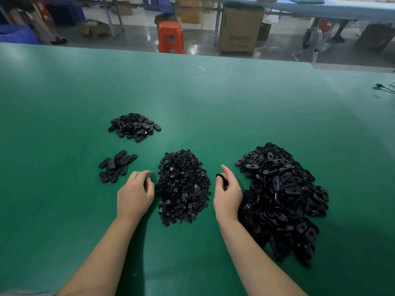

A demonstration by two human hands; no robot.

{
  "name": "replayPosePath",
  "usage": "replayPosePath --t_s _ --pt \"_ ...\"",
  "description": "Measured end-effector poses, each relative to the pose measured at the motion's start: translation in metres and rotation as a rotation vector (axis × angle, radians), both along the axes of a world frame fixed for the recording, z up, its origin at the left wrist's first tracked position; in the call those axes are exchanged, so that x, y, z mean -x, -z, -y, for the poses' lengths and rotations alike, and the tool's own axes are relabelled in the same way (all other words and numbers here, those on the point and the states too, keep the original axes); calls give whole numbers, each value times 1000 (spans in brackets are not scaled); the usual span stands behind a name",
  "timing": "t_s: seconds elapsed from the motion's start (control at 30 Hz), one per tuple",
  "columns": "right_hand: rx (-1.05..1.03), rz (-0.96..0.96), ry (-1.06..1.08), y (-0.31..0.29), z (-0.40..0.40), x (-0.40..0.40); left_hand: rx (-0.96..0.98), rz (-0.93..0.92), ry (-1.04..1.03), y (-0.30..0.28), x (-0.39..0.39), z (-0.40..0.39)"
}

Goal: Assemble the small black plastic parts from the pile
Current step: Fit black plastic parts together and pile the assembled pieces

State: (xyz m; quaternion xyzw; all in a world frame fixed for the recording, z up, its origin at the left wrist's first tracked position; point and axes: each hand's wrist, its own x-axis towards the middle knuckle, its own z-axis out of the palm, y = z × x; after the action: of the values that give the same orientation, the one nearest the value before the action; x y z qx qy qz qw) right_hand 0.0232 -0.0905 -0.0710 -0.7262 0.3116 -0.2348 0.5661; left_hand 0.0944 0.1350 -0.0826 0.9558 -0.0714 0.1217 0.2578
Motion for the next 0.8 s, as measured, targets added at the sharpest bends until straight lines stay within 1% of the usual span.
replayPosePath --t_s 0.1,0.17,0.33,0.47,0.67,0.8 --pt "123 5 1 5 -1 4 5 -3 -3 -1 0 0" --pt "151 18 0 6 -1 4 10 -8 -8 -2 1 0" --pt "59 54 -3 8 -4 5 63 -24 -17 -4 1 1" --pt "58 56 -15 10 -6 5 124 -67 -27 -10 1 3" --pt "57 47 -26 7 -5 7 -4 -127 164 -29 10 33" --pt "126 11 -24 5 -4 7 -168 -185 200 -35 7 46"
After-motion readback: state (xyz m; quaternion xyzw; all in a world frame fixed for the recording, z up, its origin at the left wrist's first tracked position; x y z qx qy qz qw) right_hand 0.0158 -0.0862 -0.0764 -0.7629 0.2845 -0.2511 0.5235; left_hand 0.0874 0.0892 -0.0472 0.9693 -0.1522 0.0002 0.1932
